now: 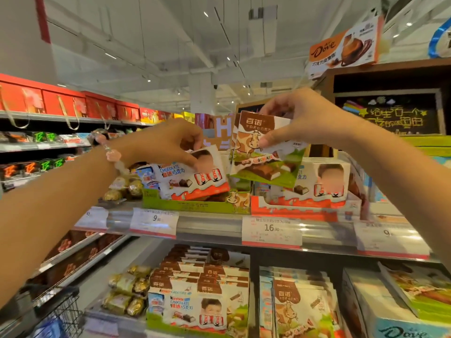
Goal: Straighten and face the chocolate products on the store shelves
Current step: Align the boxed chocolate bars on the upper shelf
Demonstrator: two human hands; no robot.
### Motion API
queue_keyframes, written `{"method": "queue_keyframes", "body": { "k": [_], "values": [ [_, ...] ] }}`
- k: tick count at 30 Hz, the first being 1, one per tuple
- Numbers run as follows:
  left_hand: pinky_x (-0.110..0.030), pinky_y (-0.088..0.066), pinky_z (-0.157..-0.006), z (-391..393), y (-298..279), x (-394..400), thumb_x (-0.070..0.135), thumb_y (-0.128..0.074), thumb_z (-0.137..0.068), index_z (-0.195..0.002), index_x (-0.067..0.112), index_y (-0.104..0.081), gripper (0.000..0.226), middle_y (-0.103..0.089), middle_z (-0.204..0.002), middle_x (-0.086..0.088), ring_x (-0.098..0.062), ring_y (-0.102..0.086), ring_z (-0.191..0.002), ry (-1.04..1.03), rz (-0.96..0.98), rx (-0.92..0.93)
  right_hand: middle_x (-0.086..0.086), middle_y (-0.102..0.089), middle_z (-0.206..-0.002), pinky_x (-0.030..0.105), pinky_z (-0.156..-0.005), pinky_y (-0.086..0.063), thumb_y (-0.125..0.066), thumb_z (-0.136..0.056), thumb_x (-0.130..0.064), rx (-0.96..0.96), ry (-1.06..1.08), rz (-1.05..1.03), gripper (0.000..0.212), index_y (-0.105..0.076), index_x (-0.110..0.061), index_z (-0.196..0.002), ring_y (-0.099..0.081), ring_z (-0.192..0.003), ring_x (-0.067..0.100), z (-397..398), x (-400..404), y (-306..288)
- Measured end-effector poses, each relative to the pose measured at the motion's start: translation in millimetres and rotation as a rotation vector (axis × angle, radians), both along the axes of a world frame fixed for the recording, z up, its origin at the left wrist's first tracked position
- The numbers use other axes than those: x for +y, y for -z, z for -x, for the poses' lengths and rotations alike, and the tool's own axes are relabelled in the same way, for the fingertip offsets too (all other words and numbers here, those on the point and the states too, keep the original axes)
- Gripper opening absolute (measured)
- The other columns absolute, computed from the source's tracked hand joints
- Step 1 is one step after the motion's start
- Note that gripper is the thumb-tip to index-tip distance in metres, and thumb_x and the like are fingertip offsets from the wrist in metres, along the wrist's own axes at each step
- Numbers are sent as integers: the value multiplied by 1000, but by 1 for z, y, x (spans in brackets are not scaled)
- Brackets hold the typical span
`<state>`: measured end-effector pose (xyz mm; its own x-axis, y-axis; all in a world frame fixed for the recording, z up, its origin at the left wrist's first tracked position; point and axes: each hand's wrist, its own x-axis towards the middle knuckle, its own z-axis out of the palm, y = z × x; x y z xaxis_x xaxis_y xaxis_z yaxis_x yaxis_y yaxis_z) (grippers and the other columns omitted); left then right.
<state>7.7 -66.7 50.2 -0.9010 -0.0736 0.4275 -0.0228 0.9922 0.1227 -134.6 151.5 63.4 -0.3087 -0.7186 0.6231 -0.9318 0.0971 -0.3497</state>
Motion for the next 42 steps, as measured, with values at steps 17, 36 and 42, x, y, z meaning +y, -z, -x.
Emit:
{"method": "queue_keyframes", "body": {
  "k": [17, 36, 42],
  "values": [
    [-22, -55, -58, -50, -39, -42, 15, -67, -68, -86, 18, -50, 25, -75, -84, 5, -16, -72, -80, 392, -580, 431, -8, -65, -97, 37, -84, -51, -85, -59, -32, 88, 70, -33, 41, -60, -31, -92, -61, -93, 10, -28, -51, -10],
    [-34, -59, -63, -25, -25, -40, 16, -70, -65, -88, 12, -52, 29, -74, -88, -10, -28, -71, -83, 535, -736, 235, -6, -66, -104, 39, -89, -44, -78, -71, -31, 196, -6, -1, 33, -65, -22, -99, -59, -99, 13, -28, -79, 11],
    [-34, -59, -60, -41, -18, -54, 31, -89, -53, -86, 16, -60, 47, -72, -89, -18, -27, -71, -76, 535, -833, 5, -9, -64, -100, 32, -86, -44, -78, -70, -33, 223, -7, -24, 38, -63, -18, -101, -57, -95, 7, -27, -78, 13]
  ]
}}
